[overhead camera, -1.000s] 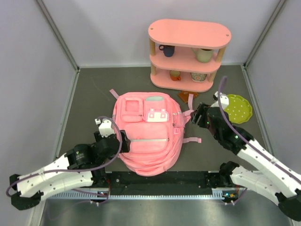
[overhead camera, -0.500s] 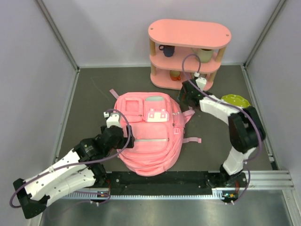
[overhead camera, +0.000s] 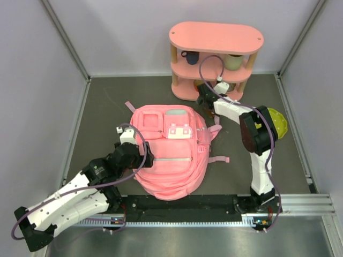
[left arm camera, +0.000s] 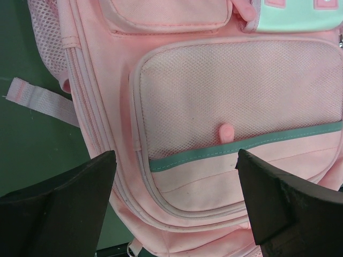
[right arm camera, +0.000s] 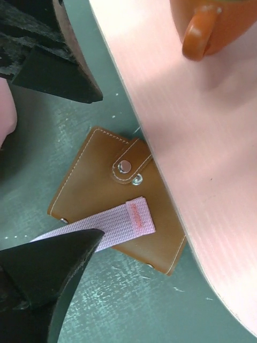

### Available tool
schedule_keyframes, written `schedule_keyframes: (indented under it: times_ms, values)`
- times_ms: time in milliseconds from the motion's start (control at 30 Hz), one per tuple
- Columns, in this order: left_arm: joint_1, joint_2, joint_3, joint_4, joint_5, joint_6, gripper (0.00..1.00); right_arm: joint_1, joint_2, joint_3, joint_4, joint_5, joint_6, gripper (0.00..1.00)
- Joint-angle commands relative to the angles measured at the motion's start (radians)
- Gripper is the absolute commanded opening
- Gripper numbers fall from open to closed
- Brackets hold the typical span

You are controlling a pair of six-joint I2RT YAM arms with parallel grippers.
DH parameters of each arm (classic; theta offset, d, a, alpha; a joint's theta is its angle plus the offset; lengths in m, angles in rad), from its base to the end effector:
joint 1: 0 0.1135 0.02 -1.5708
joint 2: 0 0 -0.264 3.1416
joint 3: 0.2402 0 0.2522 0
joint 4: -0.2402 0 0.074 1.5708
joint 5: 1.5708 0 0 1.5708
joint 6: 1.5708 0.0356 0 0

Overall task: Pack the student bag
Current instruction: Move the personal item to the center of the board.

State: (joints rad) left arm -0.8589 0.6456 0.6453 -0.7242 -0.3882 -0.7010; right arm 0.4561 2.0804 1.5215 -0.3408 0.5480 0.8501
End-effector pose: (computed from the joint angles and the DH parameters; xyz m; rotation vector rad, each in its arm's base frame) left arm 0.0979 -0.0928 0.2614 -0.0211 2.2614 -0.3986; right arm 0.4150 0.1830 0.1832 0.6690 2.2038 -0.0259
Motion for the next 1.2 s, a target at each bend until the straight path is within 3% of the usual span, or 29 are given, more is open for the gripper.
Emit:
schedule_keyframes:
  times_ms: [0, 300, 533, 667, 1033, 1167]
  values:
    - [0.015, 0.014, -0.004, 0.057, 0.014, 0.031, 0.98, -0.013, 0.061, 0.054, -0.047, 0.029, 0.020, 0.99]
    - [0.037, 0.008, -0.010, 0.066, 0.025, 0.047, 0.99, -0.017, 0.078, 0.063, -0.095, -0.025, 0.035, 0.96]
    - [0.046, 0.005, -0.015, 0.058, 0.032, 0.048, 0.98, -0.019, 0.081, 0.055, -0.130, -0.036, 0.056, 0.66]
    - [0.046, -0.003, -0.018, 0.054, 0.035, 0.046, 0.99, -0.022, 0.047, 0.000, -0.152, -0.043, 0.067, 0.63]
    - [0.049, -0.020, -0.021, 0.048, 0.052, 0.051, 0.98, -0.039, -0.065, -0.210, -0.156, -0.054, 0.072, 0.45]
    - [0.050, -0.037, -0.022, 0.039, 0.057, 0.046, 0.99, -0.050, -0.105, -0.273, -0.150, -0.046, 0.060, 0.44]
